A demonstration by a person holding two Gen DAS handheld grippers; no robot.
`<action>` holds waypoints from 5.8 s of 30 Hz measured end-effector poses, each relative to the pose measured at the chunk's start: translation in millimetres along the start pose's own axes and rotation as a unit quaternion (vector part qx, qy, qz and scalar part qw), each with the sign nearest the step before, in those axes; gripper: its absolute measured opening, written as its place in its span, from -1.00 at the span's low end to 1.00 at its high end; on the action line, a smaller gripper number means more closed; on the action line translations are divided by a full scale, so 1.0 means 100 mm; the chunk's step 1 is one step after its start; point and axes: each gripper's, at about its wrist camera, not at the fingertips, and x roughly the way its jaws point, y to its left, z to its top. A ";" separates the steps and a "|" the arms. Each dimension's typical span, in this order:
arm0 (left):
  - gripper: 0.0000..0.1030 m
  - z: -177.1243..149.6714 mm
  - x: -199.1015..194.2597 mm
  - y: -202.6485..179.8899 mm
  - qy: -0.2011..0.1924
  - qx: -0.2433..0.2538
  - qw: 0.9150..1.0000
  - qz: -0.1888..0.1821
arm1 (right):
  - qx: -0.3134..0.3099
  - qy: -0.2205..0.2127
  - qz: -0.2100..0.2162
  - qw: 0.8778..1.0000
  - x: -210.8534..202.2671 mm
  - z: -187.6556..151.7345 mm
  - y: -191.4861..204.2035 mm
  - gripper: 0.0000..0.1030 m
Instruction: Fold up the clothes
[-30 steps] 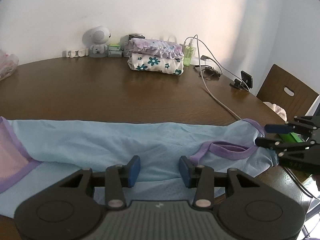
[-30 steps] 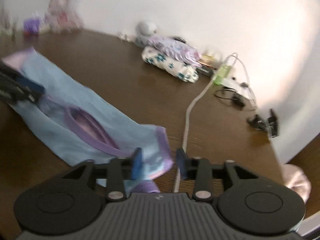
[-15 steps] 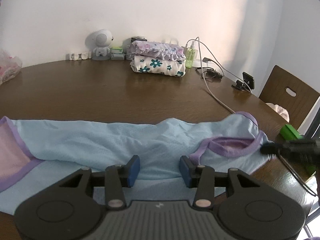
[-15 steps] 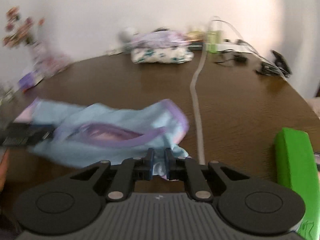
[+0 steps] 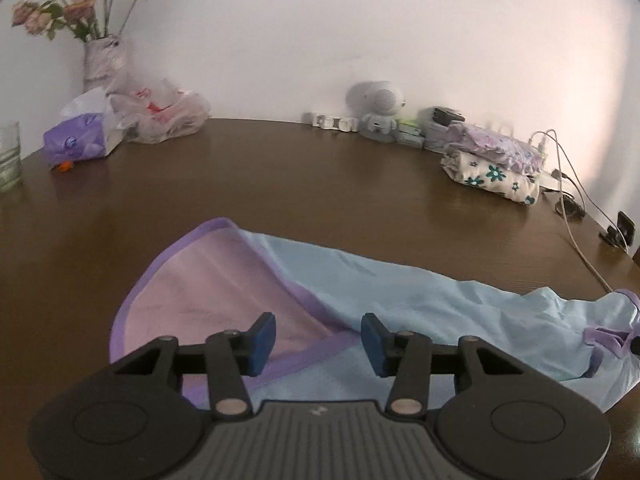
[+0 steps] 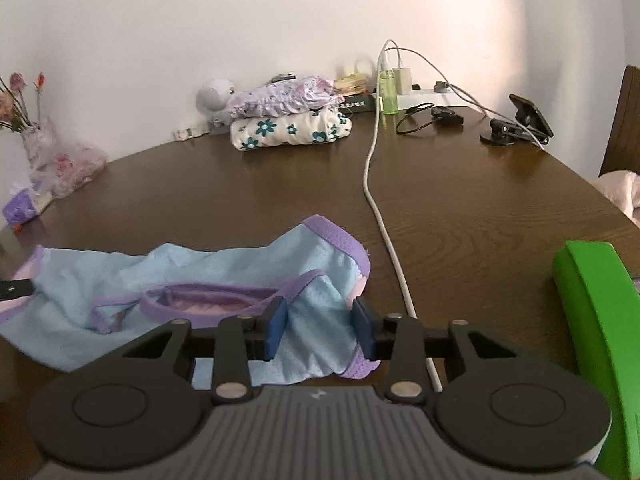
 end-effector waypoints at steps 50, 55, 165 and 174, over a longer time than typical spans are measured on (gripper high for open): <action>-0.95 -0.19 -0.30 0.38 -0.006 -0.159 0.976 0.151 | -0.417 0.231 0.351 0.806 1.83 1.09 3.86 -0.99; -0.97 0.26 0.11 0.44 0.032 -0.132 0.985 0.102 | -0.348 0.220 0.282 0.867 1.96 1.26 3.61 -0.99; -0.68 -0.04 -0.13 -0.48 0.092 -0.007 0.973 -0.212 | -0.094 0.058 0.203 0.973 0.54 0.48 1.13 -0.45; -0.14 -0.18 -0.55 -0.42 0.005 0.099 0.966 -0.239 | -0.141 0.055 0.270 0.951 -0.14 0.23 0.76 -0.22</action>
